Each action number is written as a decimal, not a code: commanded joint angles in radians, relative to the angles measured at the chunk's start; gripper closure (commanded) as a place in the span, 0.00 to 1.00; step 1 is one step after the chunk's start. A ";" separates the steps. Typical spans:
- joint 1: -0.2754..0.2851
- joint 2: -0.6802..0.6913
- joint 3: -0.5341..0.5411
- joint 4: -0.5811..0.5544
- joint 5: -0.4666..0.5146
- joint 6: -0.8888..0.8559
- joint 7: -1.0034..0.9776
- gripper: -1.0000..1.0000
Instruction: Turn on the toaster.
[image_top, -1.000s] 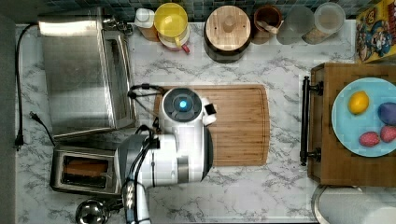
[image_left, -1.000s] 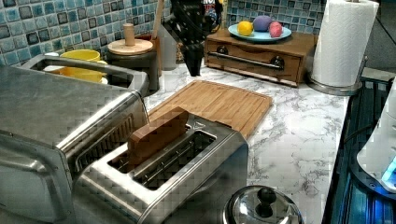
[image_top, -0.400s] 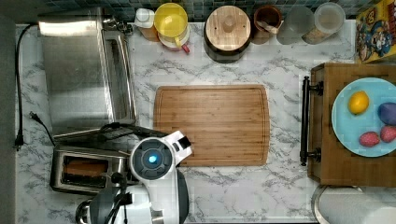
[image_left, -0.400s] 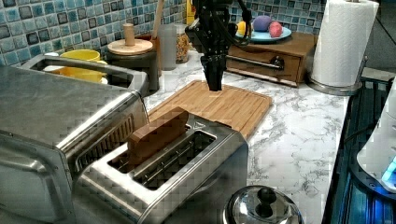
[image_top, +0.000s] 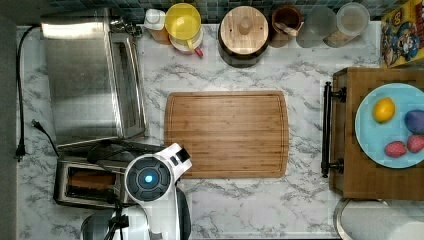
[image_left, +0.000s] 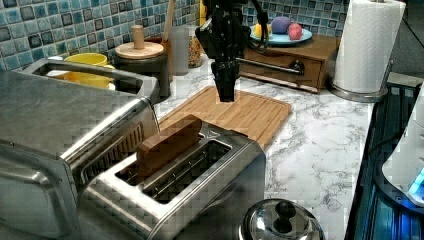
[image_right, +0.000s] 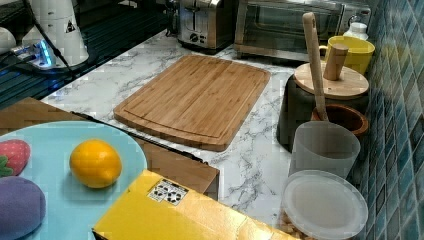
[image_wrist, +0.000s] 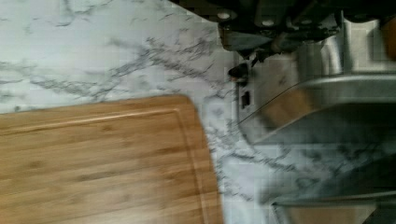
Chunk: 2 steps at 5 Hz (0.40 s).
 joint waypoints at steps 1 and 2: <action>0.081 -0.032 0.045 -0.052 0.077 0.048 -0.138 1.00; 0.078 -0.026 0.077 -0.058 0.077 0.055 -0.154 1.00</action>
